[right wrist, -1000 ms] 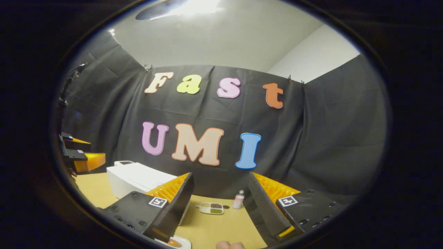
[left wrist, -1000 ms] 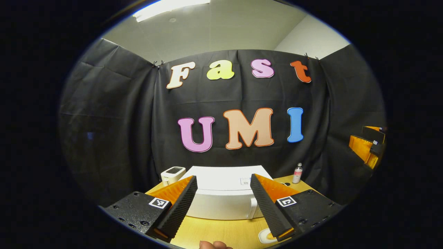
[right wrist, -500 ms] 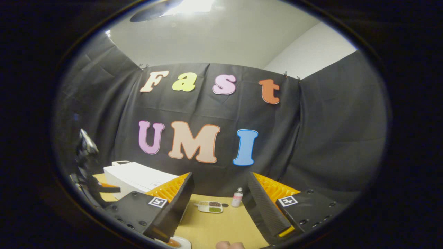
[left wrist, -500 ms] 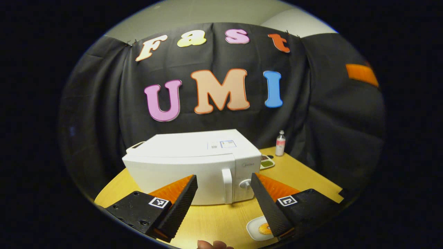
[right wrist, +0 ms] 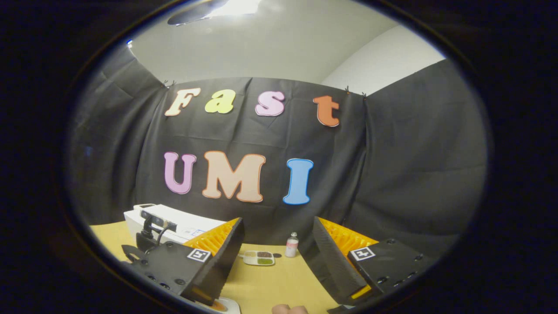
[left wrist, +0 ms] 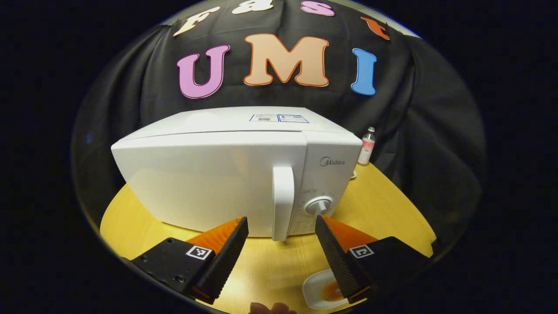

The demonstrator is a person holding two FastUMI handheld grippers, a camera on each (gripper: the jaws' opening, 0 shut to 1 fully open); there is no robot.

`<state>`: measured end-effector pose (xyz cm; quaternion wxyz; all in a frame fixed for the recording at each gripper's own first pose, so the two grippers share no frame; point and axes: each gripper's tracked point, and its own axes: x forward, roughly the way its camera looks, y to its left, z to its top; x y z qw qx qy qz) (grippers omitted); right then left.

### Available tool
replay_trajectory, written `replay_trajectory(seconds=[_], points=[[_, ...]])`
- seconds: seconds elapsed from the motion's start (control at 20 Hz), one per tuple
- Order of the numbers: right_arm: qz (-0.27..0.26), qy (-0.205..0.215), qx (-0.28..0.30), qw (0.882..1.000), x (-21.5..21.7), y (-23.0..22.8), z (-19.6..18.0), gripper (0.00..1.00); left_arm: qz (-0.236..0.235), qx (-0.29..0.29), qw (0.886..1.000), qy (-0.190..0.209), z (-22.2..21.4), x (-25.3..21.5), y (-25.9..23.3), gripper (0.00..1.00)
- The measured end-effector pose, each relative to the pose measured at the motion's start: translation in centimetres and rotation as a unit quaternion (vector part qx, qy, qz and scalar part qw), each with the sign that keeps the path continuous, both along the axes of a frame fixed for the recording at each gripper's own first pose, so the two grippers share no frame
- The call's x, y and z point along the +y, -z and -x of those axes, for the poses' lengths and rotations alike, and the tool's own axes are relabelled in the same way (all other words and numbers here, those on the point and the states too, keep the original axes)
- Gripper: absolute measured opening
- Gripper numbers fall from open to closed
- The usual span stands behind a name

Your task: Open the microwave oven with the left hand, put the food in, and close the microwave oven.

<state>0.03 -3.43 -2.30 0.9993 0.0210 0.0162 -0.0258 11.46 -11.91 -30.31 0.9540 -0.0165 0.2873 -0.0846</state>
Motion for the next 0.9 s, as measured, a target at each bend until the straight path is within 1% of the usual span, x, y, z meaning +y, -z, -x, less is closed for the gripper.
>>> replay_trajectory(seconds=[0.1,0.15,0.2,0.25,0.3,0.35,0.4,0.45,0.55,0.65,0.7,0.85,0.9], points=[[0.004,0.002,0.005,1.000,-0.1,0.3,-0.1,0.99,-0.011,-0.003,1.000,0.001,-0.2,0.3,0.1,0.97],[0.005,0.002,0.005,1.000,-0.1,0.3,-0.1,0.96,-0.012,-0.005,1.000,0.001,-0.6,0.1,0.1,0.96],[0.006,0.001,0.007,1.000,0.0,0.3,-0.2,0.99,-0.015,-0.007,1.000,-0.001,-0.9,0.1,0.1,0.94],[0.007,-0.001,0.008,1.000,0.2,0.4,-0.2,0.99,-0.017,-0.011,1.000,0.002,-1.1,-0.1,0.0,0.93],[0.008,-0.003,0.009,1.000,0.3,0.5,-0.2,0.97,-0.021,-0.010,1.000,0.006,-1.3,-0.4,0.0,0.89],[0.011,-0.005,0.009,1.000,0.5,0.5,-0.2,0.97,-0.028,-0.006,0.999,0.013,-1.5,-0.6,0.2,0.83],[0.014,-0.008,0.009,1.000,0.7,0.6,-0.4,0.99,-0.037,-0.009,0.999,0.012,-1.8,-0.5,0.2,0.69],[0.016,-0.012,0.011,1.000,0.9,0.6,-0.4,0.96,-0.048,-0.009,0.999,0.009,-2.1,-0.2,0.1,0.59],[0.019,-0.015,0.012,1.000,1.1,0.7,-0.4,0.96,-0.045,-0.005,0.999,0.014,-2.1,-0.5,0.3,0.33],[0.020,-0.017,0.014,1.000,1.2,0.8,-0.4,0.96,-0.033,-0.017,0.999,0.021,-2.0,-0.8,0.2,0.25],[0.019,-0.017,0.016,1.000,1.2,0.9,-0.3,1.00,-0.034,-0.024,0.999,0.028,-2.2,-0.9,0.1,0.21],[0.010,-0.017,0.024,1.000,1.4,1.4,-0.5,0.97,-0.048,-0.015,0.998,0.038,-2.1,-0.9,0.4,0.17],[0.003,-0.021,0.026,0.999,1.6,1.5,-0.5,0.97,-0.066,-0.003,0.996,0.052,-1.8,-0.8,0.6,0.16]])
